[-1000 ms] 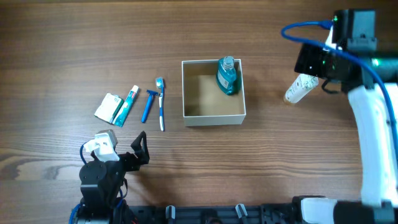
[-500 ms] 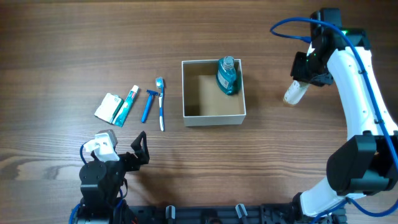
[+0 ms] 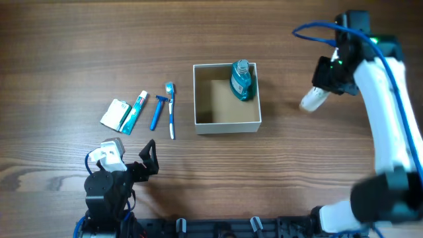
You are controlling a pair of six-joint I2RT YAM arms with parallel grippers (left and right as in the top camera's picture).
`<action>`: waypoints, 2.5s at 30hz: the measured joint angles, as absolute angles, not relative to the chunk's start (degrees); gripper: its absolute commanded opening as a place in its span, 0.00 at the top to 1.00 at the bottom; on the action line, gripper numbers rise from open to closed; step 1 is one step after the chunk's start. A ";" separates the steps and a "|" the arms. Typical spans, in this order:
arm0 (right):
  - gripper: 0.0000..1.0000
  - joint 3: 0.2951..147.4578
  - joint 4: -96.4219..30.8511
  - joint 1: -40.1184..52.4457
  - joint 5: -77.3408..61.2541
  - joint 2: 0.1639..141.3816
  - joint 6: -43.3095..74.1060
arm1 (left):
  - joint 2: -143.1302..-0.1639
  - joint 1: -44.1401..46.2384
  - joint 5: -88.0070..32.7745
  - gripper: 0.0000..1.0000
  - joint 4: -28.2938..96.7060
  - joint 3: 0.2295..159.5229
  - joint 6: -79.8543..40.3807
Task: Pack container
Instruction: 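Grasp the white Pantene tube with the right gripper, then lower the Pantene tube into the box, release, and raise the right gripper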
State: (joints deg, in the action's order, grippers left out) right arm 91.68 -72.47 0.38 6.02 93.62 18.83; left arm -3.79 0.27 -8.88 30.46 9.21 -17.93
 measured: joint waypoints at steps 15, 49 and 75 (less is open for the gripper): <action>0.96 91.92 -74.72 21.69 -0.36 70.52 17.74 | -3.79 0.27 -8.88 0.00 30.44 9.21 -17.93; 0.38 92.29 -66.15 24.82 -2.59 102.48 15.75 | -3.77 0.27 -8.88 0.00 30.44 9.19 -17.96; 0.00 92.33 -75.22 1.26 4.08 79.33 22.94 | -3.77 0.27 -8.88 0.00 29.52 9.19 -17.96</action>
